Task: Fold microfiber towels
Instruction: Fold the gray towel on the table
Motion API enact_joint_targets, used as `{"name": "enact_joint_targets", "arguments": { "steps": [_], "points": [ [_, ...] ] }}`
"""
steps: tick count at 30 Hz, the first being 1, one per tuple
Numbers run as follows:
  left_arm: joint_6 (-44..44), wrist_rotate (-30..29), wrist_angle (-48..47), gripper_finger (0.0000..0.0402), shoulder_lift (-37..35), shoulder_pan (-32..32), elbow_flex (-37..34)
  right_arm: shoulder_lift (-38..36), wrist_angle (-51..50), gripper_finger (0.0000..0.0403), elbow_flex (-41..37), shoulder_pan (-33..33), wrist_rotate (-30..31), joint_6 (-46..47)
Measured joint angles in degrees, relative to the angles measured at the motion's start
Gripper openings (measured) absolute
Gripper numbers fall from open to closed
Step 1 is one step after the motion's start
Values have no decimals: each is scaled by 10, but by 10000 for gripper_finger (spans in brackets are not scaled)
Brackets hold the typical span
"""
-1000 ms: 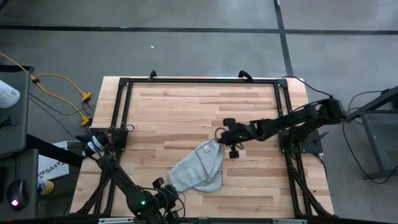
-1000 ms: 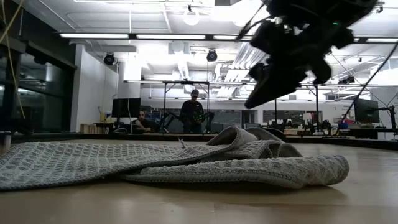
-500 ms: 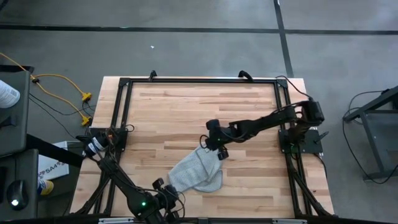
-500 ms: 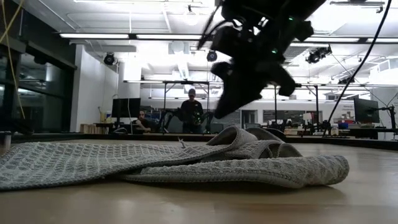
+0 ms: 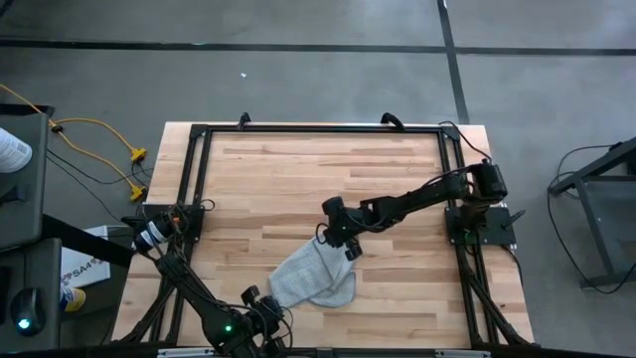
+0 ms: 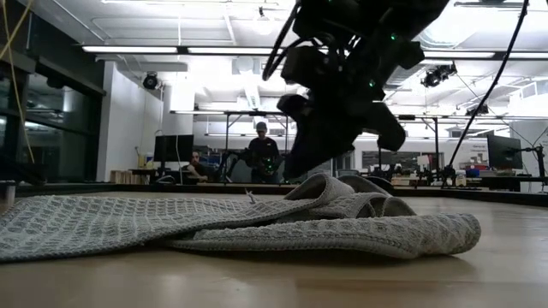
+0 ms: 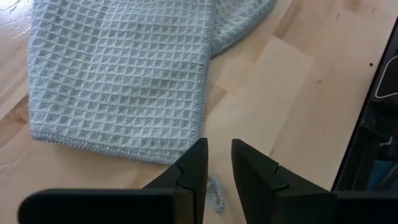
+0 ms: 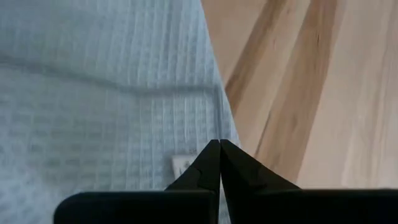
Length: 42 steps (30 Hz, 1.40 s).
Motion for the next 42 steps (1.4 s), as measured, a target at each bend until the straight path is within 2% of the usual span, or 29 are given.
{"name": "enact_joint_targets", "arguments": {
  "steps": [8, 18, 29, 39, 42],
  "points": [
    [-2, 1, -3, 72, 0, 0, 0, 9, 27, 3, 0, 7, -2, 4],
    [-3, 2, -1, 72, 0, 0, 0, 31, 79, 2, 4, -3, -58, 54],
    [-3, 4, 9, 72, 0, 0, 0, 47, 102, 2, 15, 11, 1, 56],
    [-2, 12, 15, 72, 0, 0, 0, 47, 81, 3, 15, 11, -6, 68],
    [-2, 12, 15, 72, 0, 0, 0, 47, 63, 14, 14, 8, -15, 67]
  ]
}}
